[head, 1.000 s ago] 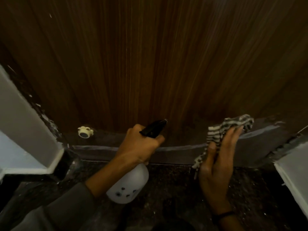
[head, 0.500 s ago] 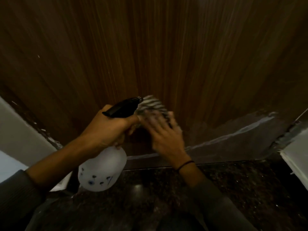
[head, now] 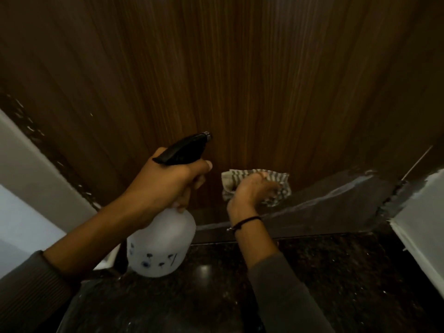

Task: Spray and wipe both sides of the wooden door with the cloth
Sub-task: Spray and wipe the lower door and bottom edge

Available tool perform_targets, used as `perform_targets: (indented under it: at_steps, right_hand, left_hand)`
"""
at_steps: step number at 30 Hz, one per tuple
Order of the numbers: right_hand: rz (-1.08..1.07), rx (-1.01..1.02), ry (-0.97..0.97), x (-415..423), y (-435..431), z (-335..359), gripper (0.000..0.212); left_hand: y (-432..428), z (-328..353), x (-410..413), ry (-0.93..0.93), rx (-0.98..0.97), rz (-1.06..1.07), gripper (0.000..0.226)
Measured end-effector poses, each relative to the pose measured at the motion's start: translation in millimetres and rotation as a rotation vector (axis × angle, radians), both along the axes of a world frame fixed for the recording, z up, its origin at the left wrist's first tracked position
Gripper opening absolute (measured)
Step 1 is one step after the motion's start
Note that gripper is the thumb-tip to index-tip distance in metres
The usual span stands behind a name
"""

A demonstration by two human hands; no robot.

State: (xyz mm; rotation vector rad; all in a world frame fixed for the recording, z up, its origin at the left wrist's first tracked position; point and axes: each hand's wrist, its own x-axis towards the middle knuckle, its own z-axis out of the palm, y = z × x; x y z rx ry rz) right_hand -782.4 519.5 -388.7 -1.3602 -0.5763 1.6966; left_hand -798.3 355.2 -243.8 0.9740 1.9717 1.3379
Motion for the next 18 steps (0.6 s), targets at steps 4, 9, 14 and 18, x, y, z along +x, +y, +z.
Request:
perform_targets:
  at_steps: [4, 9, 14, 18]
  right_hand:
    - [0.221, -0.197, 0.357, -0.9, -26.9, -2.7, 0.059]
    - [0.261, -0.325, 0.454, 37.1, 2.5, 0.6, 0.048]
    - [0.07, -0.196, 0.357, 78.9, 59.8, 14.7, 0.043]
    - [-0.117, 0.003, 0.222, 91.8, 78.5, 18.4, 0.042]
  left_hand:
    - [9.8, 0.3, 6.1, -0.019, 0.0, 0.037, 0.023]
    - [24.0, -6.6, 12.5, 0.036, -0.037, 0.018, 0.019]
    - [25.1, -9.5, 16.4, -0.032, -0.054, -0.001, 0.022]
    - [24.7, -8.7, 13.2, -0.024, -0.028, -0.037, 0.021]
